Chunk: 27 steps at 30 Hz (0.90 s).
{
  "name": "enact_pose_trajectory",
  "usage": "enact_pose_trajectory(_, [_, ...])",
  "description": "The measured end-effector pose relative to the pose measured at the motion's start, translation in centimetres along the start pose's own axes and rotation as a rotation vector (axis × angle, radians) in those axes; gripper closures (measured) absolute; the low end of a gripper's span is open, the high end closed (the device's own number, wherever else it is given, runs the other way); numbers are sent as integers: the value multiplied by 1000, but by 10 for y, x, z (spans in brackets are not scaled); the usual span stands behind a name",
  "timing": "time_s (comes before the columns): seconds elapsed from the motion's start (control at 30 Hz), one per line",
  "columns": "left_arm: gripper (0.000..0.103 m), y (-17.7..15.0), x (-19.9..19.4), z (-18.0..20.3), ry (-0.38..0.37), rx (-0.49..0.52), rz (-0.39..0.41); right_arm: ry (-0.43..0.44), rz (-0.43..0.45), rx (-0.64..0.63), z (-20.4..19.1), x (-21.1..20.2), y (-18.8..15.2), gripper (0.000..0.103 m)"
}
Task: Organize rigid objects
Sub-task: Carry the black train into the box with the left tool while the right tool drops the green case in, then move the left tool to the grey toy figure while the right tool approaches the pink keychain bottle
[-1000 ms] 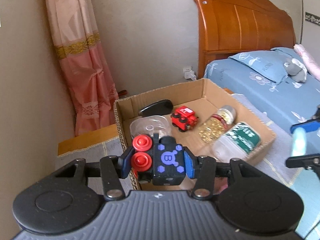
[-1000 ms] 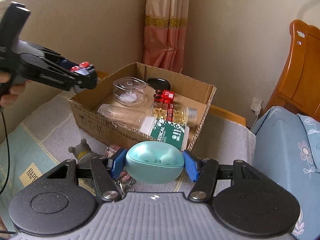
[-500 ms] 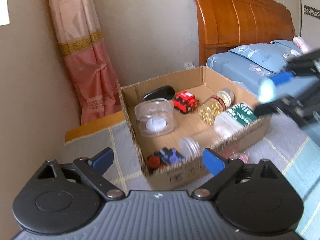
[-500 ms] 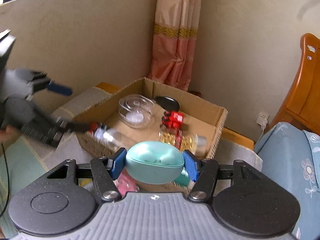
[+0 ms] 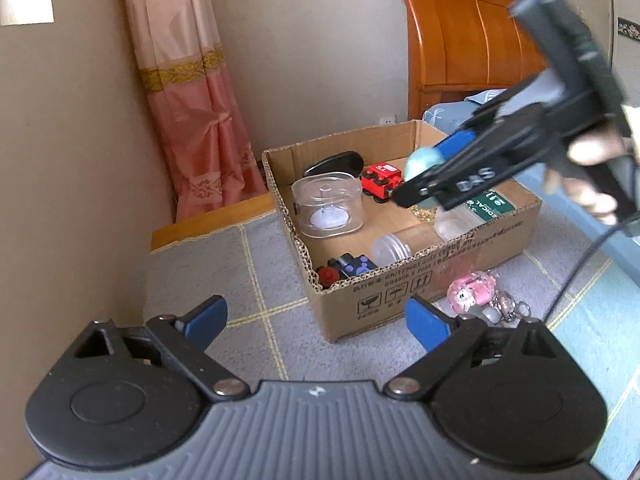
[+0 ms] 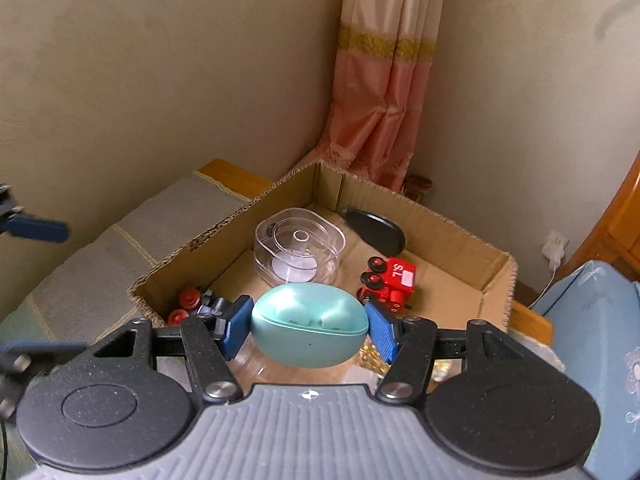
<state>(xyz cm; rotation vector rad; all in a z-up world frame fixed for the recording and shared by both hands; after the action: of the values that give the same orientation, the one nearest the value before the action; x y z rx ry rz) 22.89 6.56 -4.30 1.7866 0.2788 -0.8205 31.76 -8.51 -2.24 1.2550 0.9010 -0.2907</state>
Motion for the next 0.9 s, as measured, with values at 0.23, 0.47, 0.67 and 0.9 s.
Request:
enact_pose_trajectory(0.23, [7,-3,1,-5,5,-23,-6,-11,-41,29,2,29,4,28])
enact_pose_trajectory(0.47, [5,-5,-2,-8,16,-52,-15,-21,21,65,6,11,2,0])
enact_pose_trajectory(0.67, [3,-11,-8,-2,22,-89,-18,-37,34,76,2,-19,-18,0])
enact_pose_trajectory(0.9, [3,-24,-13,9,47,-101,-44,-31,32,164,-4,-48,-67,0])
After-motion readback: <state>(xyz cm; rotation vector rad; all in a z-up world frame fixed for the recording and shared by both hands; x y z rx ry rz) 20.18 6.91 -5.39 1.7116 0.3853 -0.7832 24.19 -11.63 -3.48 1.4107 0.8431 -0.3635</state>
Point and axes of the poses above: each gripper's, at about its wrist camera, not at the fingertips, and x roughly the way its jaws point, z to its right, y to its top, the point moved 5 cm from there along x, roughly the way its jaws point, and after that the axes turned 5 degrees about x, right-handed, at the moved point
